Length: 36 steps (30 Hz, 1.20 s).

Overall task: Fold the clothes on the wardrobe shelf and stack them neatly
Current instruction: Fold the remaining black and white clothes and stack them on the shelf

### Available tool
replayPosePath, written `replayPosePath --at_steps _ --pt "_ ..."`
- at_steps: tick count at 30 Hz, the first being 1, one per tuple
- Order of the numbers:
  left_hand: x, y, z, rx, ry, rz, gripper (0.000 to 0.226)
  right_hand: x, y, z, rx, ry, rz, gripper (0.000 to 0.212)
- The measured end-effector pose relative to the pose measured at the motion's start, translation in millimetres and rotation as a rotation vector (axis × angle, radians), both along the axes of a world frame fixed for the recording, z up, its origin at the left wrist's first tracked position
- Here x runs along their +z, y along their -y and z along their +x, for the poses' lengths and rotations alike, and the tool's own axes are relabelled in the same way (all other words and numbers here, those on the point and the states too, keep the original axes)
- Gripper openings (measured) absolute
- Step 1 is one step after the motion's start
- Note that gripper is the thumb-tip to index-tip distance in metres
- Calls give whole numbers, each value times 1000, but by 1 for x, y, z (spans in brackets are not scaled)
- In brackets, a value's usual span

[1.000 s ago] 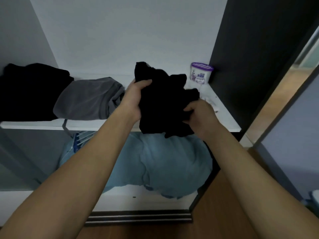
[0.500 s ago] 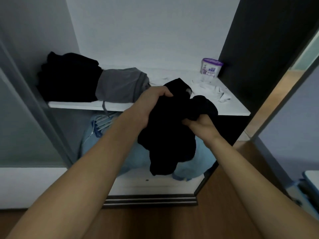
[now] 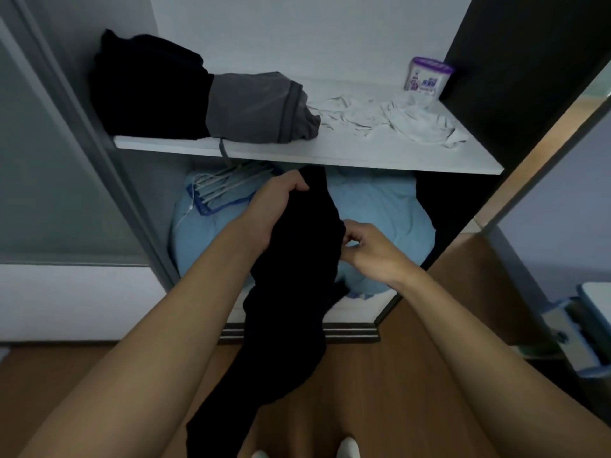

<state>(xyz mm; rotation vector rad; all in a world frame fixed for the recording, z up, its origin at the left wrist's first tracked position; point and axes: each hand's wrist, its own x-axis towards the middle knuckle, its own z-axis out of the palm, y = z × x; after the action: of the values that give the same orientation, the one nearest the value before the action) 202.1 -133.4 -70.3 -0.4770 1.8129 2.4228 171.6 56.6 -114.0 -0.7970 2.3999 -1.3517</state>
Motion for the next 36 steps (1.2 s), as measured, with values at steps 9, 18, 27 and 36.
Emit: replayPosePath --at_steps 9,18,27,36 --pt "-9 9 1 14 -228 -58 52 -3 -28 4 201 207 -99 32" --pt "-4 -32 -12 -108 -314 -140 45 -8 -35 -15 103 193 -147 19" --pt "-18 -34 -15 118 -186 -82 57 -12 -59 -29 -91 -133 -44 38" --pt "-5 -62 -28 99 -254 -19 51 -12 -47 -31 -38 -41 -165 16"
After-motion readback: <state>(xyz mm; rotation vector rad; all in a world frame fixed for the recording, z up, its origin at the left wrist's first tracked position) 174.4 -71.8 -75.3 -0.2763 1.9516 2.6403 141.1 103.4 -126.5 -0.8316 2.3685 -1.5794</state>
